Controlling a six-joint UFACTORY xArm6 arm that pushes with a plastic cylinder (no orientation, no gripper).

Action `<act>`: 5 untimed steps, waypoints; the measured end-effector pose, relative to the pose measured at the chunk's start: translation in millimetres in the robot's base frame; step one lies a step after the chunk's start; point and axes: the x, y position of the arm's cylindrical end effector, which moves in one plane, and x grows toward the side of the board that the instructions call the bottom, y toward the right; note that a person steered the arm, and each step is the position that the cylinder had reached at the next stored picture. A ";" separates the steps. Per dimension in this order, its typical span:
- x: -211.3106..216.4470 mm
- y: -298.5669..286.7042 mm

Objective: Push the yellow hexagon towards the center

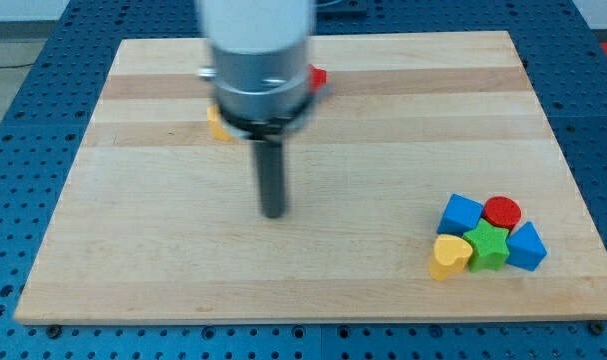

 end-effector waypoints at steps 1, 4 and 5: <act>-22.6 -99.9; -132.5 -176.3; -142.2 -131.3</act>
